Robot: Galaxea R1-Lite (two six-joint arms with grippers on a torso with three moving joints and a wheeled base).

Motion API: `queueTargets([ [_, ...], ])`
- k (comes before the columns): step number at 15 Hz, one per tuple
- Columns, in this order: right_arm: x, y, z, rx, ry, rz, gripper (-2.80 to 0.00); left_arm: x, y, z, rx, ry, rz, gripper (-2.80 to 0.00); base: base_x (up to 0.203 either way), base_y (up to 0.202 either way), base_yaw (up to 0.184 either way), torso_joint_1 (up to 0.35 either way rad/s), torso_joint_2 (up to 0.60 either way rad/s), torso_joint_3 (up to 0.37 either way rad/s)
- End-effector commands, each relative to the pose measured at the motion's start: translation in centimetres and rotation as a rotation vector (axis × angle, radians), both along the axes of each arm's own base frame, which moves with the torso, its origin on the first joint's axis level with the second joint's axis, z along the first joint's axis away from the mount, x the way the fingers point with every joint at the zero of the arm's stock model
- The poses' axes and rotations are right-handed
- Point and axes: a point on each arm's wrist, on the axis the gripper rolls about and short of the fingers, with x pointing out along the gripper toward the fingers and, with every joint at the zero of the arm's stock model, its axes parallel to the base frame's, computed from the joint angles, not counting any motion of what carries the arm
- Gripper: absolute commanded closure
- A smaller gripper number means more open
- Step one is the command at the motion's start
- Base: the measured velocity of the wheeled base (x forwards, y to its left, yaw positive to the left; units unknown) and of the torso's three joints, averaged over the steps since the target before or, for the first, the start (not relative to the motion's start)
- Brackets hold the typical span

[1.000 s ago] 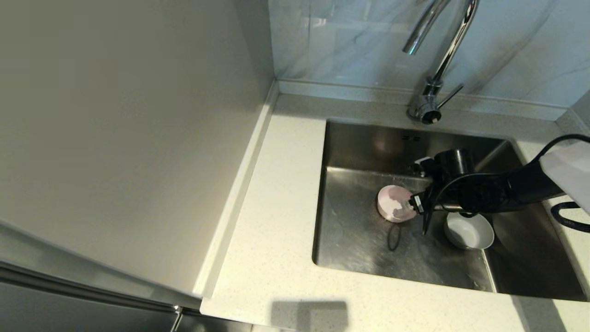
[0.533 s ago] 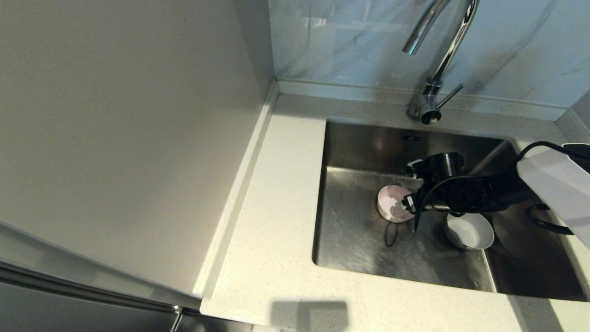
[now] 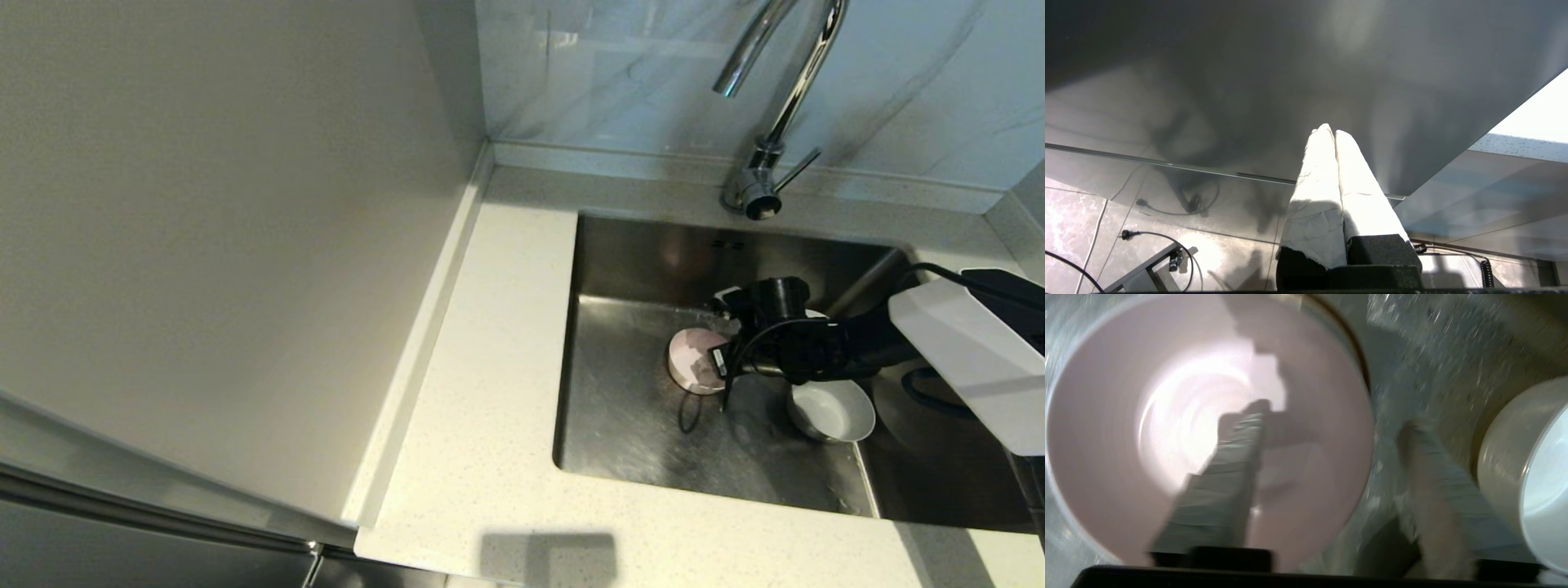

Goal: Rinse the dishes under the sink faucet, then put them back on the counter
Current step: Put a bowl back to the table from the sink

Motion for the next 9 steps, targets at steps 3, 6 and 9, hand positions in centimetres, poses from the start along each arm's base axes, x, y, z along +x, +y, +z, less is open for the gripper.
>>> queueTargets([
  [3, 0.4, -0.4, -0.3, 0.002, -0.027, -0.009, 0.0, 0.0, 0.0, 0.0, -0.001, -0.003, 0.001, 0.0, 0.0, 0.0, 0.0, 0.0, 0.0, 0.0],
  [6, 0.5, -0.9, 0.0, 0.003, -0.035, -0.019, 0.0, 0.0, 0.0, 0.0, 0.0, -0.003, 0.001, 0.0, 0.0, 0.0, 0.0, 0.0, 0.0, 0.0],
  [9, 0.4, -1.4, 0.8, 0.003, -0.052, -0.028, 0.0, 0.0, 0.0, 0.0, -0.001, -0.003, 0.001, 0.0, 0.0, 0.0, 0.0, 0.0, 0.0, 0.0],
])
